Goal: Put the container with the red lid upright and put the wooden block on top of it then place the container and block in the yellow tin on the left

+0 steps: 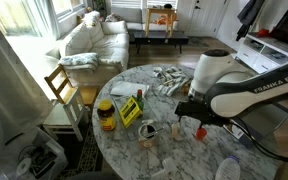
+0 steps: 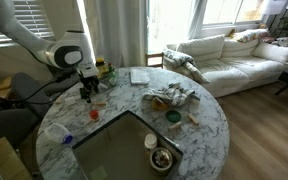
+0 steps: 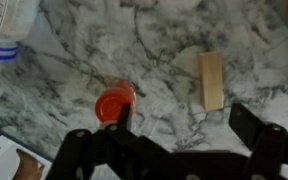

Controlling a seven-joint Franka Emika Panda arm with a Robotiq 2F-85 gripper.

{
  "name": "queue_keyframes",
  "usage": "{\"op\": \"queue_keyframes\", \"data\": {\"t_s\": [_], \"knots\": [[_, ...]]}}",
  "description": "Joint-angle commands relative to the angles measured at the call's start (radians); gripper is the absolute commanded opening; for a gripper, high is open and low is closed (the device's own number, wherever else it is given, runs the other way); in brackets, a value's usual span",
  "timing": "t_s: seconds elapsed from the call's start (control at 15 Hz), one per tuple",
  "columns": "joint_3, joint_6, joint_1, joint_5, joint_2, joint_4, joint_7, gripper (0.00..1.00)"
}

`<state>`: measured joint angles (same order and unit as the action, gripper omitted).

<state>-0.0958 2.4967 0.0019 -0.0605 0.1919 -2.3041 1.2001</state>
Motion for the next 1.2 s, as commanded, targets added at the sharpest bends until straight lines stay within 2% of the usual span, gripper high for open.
{"op": "queue_keyframes", "data": {"t_s": [0.0,0.07,0.13,0.47,0.53,1.0,1.13], "knots": [[-0.07,-0.052,-0.075,0.246,0.029,0.032,-0.274,1.0],[-0.017,-0.057,-0.032,0.276,0.038,0.039,-0.308,1.0],[0.007,-0.043,-0.022,0.257,0.048,0.041,-0.301,1.0],[0.065,-0.01,-0.006,0.248,0.096,0.059,-0.353,1.0],[0.072,-0.028,0.002,0.247,0.066,0.043,-0.335,1.0],[0.081,-0.025,0.011,0.247,0.088,0.058,-0.343,1.0],[0.073,-0.013,0.015,0.263,0.132,0.095,-0.361,1.0]]}}
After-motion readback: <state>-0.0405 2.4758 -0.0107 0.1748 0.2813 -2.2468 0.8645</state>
